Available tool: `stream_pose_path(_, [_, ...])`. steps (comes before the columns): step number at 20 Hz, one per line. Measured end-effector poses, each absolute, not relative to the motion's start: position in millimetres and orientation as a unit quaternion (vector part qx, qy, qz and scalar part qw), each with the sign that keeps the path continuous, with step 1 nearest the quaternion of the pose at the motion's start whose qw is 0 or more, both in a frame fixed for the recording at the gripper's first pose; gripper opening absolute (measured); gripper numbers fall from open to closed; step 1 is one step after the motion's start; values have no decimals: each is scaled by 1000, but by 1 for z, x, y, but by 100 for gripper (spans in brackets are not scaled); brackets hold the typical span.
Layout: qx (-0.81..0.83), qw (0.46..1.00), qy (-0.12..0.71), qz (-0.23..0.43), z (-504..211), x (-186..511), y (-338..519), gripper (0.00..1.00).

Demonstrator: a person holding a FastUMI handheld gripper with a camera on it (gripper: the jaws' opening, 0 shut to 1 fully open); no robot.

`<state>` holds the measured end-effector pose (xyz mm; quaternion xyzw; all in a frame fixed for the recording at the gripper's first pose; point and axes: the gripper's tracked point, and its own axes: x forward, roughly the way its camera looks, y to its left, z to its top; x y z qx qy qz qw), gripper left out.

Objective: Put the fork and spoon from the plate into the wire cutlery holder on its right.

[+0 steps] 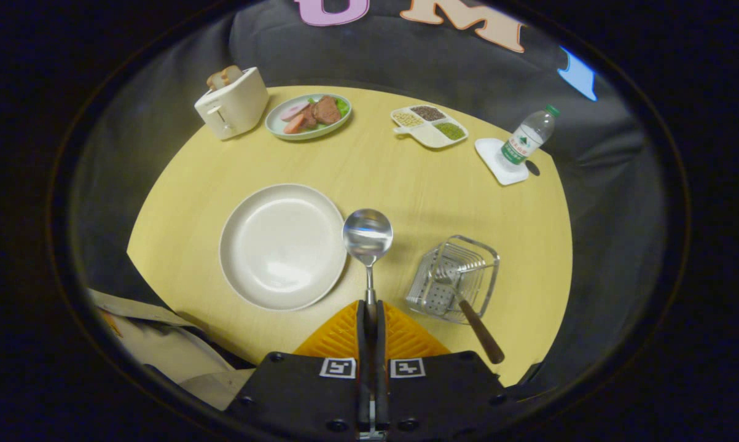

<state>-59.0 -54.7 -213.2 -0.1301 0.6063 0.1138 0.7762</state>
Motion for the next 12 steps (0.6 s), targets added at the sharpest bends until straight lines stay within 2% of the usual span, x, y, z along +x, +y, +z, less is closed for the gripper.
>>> stream_pose_path(7, [-145, 758, 627, 103, -189, -47, -103, 7])
stream_pose_path(12, [-175, 722, 662, 97, -185, -44, -143, 7])
